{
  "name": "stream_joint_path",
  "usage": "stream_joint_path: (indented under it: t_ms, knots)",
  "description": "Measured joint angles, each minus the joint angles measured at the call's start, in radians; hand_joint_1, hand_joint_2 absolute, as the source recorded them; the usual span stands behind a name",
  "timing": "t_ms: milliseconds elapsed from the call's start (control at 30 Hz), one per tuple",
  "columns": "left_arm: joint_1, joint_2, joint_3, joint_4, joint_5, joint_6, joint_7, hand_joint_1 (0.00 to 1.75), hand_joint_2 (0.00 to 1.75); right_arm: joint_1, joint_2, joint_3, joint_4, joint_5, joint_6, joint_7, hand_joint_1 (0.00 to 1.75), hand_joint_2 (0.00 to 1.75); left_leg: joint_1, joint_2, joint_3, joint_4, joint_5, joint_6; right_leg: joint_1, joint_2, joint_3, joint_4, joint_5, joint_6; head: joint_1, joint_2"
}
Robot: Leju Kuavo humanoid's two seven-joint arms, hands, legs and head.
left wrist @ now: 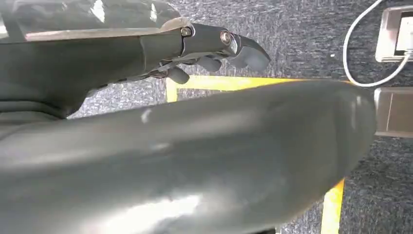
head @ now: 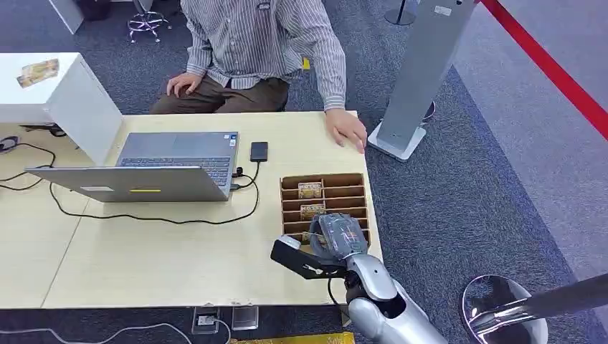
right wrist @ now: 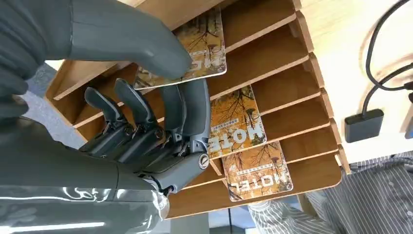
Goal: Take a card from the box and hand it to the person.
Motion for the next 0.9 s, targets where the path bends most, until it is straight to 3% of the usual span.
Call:
stream_joint_path:
  t_ms: [633, 733, 900]
  knots:
    - [0.0, 0.0, -0.008, 0.0, 0.01, 0.0, -0.003, 0.0, 0.0, 0.0, -0.004, -0.031, -0.054, -0.003, -0.012, 0.0, 1.57, 1.75, 0.0, 0.0, 0.0, 0.0, 0.0, 0.0, 0.0, 0.0, 0.0, 0.0, 0.0, 0.0, 0.0, 0.0]
    - [0.001, 0.0, -0.008, 0.0, 0.011, 0.001, -0.003, 0.0, 0.0, -0.001, -0.021, -0.052, -0.113, -0.014, 0.022, 0.017, 1.57, 1.75, 0.0, 0.0, 0.0, 0.0, 0.0, 0.0, 0.0, 0.0, 0.0, 0.0, 0.0, 0.0, 0.0, 0.0]
    - [0.002, 0.003, -0.008, 0.0, 0.014, 0.001, -0.003, 0.0, 0.0, -0.01, -0.079, -0.074, -0.263, -0.008, 0.137, 0.04, 1.57, 1.75, 0.0, 0.0, 0.0, 0.0, 0.0, 0.0, 0.0, 0.0, 0.0, 0.0, 0.0, 0.0, 0.001, 0.0]
